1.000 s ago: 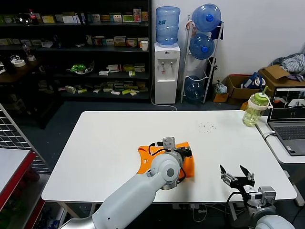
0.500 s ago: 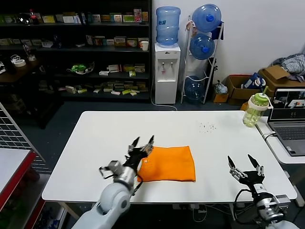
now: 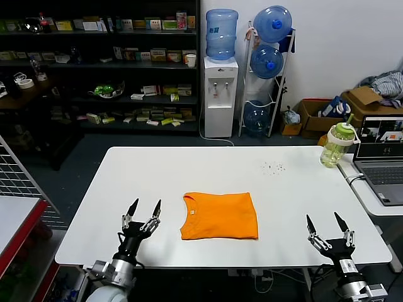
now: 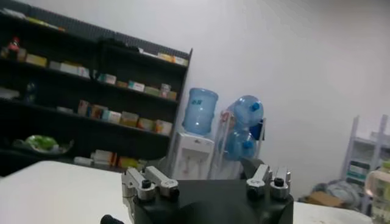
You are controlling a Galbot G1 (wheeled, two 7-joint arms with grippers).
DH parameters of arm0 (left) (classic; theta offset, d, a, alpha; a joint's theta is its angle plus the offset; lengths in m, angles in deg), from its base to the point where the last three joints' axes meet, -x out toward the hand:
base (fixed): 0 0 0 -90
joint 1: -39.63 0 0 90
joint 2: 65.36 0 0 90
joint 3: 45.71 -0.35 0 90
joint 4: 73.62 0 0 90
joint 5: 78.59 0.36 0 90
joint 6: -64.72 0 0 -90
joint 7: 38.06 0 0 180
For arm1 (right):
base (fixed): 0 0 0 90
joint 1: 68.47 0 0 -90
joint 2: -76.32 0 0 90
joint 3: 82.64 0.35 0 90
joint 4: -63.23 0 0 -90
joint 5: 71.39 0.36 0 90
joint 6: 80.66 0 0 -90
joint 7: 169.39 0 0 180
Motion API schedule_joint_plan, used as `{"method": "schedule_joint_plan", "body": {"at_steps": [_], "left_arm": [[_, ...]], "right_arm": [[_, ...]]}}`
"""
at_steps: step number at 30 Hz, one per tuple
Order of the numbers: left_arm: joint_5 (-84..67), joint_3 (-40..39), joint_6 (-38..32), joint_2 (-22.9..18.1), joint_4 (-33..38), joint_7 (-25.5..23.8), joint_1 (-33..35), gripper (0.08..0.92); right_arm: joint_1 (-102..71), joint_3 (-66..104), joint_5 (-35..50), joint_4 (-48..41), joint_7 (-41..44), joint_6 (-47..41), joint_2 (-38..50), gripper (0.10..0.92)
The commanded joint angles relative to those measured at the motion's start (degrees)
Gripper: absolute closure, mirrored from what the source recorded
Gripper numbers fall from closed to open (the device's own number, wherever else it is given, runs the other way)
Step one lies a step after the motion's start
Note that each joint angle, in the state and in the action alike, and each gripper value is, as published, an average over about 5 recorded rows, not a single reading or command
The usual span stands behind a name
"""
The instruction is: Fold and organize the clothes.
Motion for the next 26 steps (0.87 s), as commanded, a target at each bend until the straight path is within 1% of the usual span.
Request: {"method": "schedule_joint_plan", "body": {"at_steps": [1, 6, 12, 26], "left_arm": [[6.91, 9.35, -6.28, -4.05, 3.15, -5.97, 8.87, 0.177], [8.02, 9.68, -6.48, -4.67, 5.17, -5.56, 10.88, 0.177], [9.53, 8.73, -7.45, -6.36, 7.08, -4.50, 14.32, 0.177], [10.11, 7.56, -7.46, -6.97, 7.00, -3.15, 14.20, 0.177]], "right_arm": [[0.41, 0.63, -2.81, -2.60, 2.73, 5.11, -4.84, 0.203], [0.54, 0.78, -3.15, -2.54, 2.48, 4.56, -4.96, 0.203], [0.95, 1.42, -4.15, -1.99, 1.43, 4.52, -5.44, 0.203], [1.87, 2.07, -4.74, -1.55, -0.10, 4.53, -6.43, 0.203]]}}
